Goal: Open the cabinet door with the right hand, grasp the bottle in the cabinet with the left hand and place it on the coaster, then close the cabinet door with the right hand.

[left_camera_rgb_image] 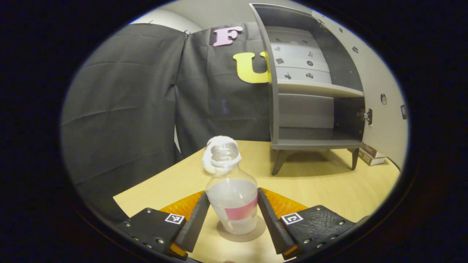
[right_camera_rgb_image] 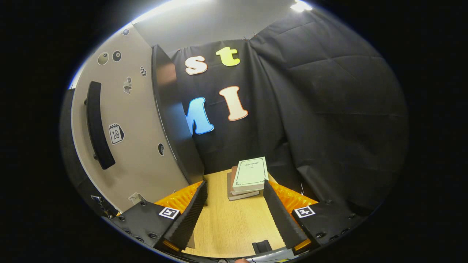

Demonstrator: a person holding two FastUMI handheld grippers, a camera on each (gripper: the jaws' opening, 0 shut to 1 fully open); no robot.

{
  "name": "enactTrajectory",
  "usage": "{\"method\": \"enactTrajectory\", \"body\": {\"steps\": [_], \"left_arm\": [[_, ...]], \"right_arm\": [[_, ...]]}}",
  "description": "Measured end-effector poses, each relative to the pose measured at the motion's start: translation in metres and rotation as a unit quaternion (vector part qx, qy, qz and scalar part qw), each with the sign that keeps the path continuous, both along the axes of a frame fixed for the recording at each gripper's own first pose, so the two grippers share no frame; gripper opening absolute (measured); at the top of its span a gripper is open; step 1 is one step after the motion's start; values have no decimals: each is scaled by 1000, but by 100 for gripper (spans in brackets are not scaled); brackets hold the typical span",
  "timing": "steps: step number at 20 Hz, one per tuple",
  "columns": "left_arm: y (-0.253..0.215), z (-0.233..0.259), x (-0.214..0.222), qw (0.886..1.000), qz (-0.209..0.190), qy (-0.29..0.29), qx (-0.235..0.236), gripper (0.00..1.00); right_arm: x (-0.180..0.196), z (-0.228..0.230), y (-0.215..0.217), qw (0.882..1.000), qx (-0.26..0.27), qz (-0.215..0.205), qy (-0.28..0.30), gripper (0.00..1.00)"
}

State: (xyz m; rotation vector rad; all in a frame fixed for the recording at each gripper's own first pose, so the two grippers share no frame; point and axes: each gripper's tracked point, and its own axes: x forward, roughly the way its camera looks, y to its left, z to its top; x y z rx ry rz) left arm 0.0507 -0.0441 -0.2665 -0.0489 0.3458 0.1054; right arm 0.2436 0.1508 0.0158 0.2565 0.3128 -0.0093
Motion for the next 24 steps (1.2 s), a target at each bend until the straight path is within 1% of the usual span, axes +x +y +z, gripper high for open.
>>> {"method": "enactTrajectory", "body": {"steps": [2, 4, 5, 8, 12, 13, 14, 15, 19, 21, 24], "left_arm": [[-3, 11, 0, 1000, -5, -6, 4, 79], [-3, 23, -1, 1000, -5, -15, 10, 80], [-3, 32, 0, 1000, -4, -21, 10, 78], [-2, 70, 0, 999, -10, -49, 16, 78], [3, 121, -3, 996, -9, -75, 39, 78], [3, 136, -4, 996, -9, -82, 43, 80], [1, 152, -2, 995, -8, -92, 45, 80], [0, 168, -5, 994, -10, -98, 47, 78], [-16, 233, -13, 991, -28, -128, 29, 79], [-21, 263, -19, 989, -38, -139, 32, 78], [-31, 287, -24, 987, -66, -142, 31, 78]], "right_arm": [[0, 0, 2, 1000, 6, 0, 0, 98], [1, 2, 3, 1000, 13, 1, -4, 98], [2, 2, 3, 1000, 14, 1, -6, 98], [5, 6, 7, 1000, 20, 4, -11, 98], [8, 12, 12, 999, 24, 14, -16, 98], [9, 14, 13, 999, 22, 18, -18, 98], [10, 16, 13, 999, 20, 21, -22, 98], [11, 19, 14, 999, 17, 25, -25, 98], [18, 36, 29, 997, 8, 59, -38, 98], [22, 54, 37, 996, -1, 74, -52, 98], [22, 73, 56, 992, -19, 104, -68, 98]]}}
